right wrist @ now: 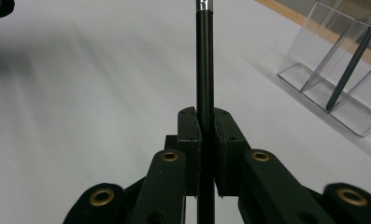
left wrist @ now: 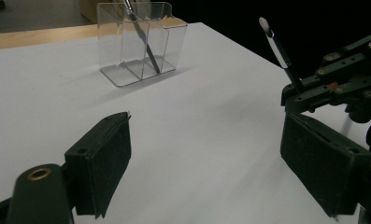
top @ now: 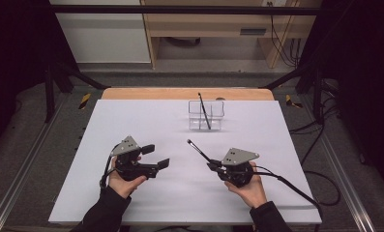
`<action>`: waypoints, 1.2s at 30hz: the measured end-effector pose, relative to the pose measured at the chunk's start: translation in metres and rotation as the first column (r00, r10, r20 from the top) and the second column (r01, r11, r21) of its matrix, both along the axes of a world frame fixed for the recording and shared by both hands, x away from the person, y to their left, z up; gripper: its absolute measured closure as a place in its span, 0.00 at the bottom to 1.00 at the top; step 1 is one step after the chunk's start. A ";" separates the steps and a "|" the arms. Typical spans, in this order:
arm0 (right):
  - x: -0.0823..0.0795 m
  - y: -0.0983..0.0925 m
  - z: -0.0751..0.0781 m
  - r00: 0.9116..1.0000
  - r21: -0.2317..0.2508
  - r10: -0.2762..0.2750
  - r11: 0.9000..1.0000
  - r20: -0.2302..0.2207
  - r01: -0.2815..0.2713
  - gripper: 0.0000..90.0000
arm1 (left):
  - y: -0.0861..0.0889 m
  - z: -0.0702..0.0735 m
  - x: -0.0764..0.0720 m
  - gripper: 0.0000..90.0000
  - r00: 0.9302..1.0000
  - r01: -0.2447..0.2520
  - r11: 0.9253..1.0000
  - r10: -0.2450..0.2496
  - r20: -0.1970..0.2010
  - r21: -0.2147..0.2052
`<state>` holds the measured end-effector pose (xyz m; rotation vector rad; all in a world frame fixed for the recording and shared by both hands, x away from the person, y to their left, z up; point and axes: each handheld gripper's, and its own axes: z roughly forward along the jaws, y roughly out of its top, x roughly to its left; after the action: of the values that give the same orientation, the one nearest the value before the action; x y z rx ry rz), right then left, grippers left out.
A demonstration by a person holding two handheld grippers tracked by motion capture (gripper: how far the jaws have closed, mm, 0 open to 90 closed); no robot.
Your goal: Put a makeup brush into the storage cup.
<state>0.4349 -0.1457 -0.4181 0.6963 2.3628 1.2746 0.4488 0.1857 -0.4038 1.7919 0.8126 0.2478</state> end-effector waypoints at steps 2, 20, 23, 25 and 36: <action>0.000 0.001 0.000 1.000 0.009 0.000 1.000 -0.004 0.000 0.92 | -0.001 0.000 0.000 0.18 1.000 0.001 1.000 -0.001 0.002 -0.008; 0.001 0.004 0.001 1.000 0.124 0.007 0.992 -0.001 -0.007 0.93 | -0.020 0.008 -0.001 0.18 1.000 0.011 0.994 -0.009 0.021 -0.112; 0.001 0.004 0.002 1.000 0.136 0.003 0.991 0.003 -0.003 0.92 | -0.025 0.011 -0.001 0.19 1.000 0.019 0.991 -0.016 0.024 -0.133; 0.001 0.004 0.002 1.000 0.145 0.003 0.989 0.006 -0.004 0.92 | -0.029 0.013 -0.001 0.19 0.999 0.026 0.989 -0.023 0.023 -0.148; -0.001 0.006 0.001 1.000 0.179 0.019 0.984 -0.011 -0.017 0.92 | -0.043 0.012 -0.002 0.20 0.999 0.049 0.984 -0.045 0.029 -0.171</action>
<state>0.4341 -0.1394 -0.4173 0.7396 2.2881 1.5083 0.4468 0.1424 -0.3922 1.6408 0.7506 0.1637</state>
